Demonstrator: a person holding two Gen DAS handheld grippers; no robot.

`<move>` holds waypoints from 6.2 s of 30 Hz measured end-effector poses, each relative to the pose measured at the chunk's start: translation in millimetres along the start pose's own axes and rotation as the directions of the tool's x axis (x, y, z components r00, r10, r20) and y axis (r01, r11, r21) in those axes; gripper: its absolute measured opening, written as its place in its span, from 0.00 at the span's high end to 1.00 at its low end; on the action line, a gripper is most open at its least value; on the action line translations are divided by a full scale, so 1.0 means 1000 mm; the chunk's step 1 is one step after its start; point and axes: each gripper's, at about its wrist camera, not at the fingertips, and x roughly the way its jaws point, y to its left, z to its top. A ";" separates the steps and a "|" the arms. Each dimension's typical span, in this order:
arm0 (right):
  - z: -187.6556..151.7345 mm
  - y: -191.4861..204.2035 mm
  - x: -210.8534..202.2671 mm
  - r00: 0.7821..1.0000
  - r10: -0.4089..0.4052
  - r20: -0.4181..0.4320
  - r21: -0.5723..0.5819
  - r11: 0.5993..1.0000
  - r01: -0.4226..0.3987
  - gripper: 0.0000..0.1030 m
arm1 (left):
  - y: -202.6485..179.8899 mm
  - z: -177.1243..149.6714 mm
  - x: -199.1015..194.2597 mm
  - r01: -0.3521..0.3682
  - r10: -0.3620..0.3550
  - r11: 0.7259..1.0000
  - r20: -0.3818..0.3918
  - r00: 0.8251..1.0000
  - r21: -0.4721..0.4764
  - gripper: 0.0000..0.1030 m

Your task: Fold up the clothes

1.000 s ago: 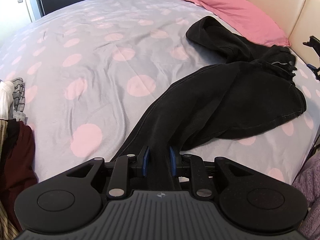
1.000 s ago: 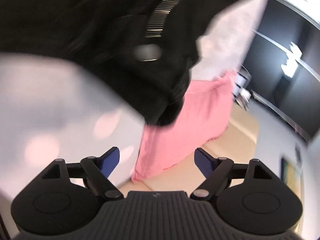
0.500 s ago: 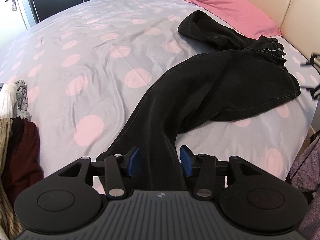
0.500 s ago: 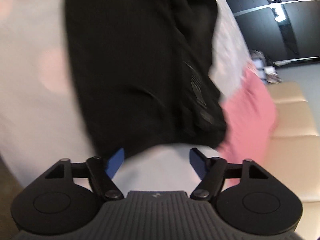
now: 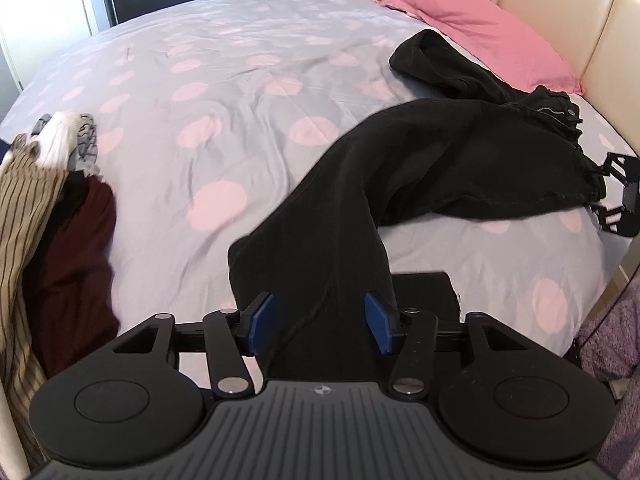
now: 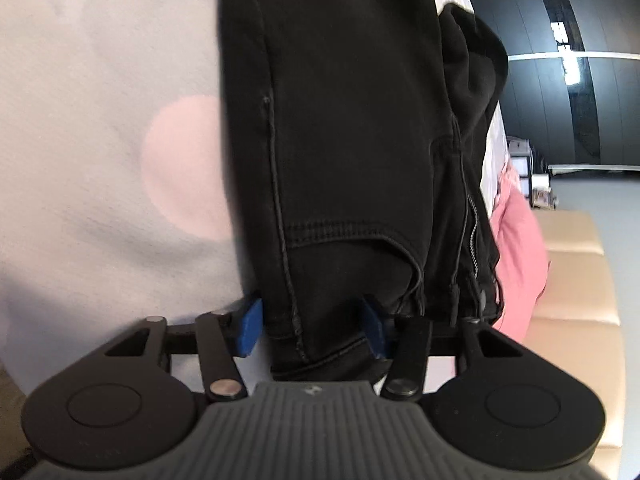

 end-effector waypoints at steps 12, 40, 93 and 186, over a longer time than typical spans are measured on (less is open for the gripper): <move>-0.006 -0.051 -0.027 0.957 -0.289 -0.014 0.278 0.918 0.282 0.80 | -0.057 -0.056 0.006 -0.210 0.218 0.974 -0.097 0.971 0.081 0.41; -0.048 -0.114 -0.041 0.945 -0.283 -0.162 0.594 0.737 0.322 0.80 | 0.050 0.009 -0.047 -0.321 0.346 0.928 0.115 0.931 -0.191 0.96; -0.078 -0.081 -0.038 0.924 0.168 -0.342 0.478 0.878 0.017 0.28 | 0.115 -0.065 -0.064 0.051 -0.081 0.981 -0.159 0.984 -0.185 0.50; -0.033 -0.229 -0.038 0.969 0.218 0.114 0.937 0.301 -0.178 0.40 | 0.202 -0.045 0.069 -0.364 0.203 0.865 -0.425 0.882 -0.344 0.54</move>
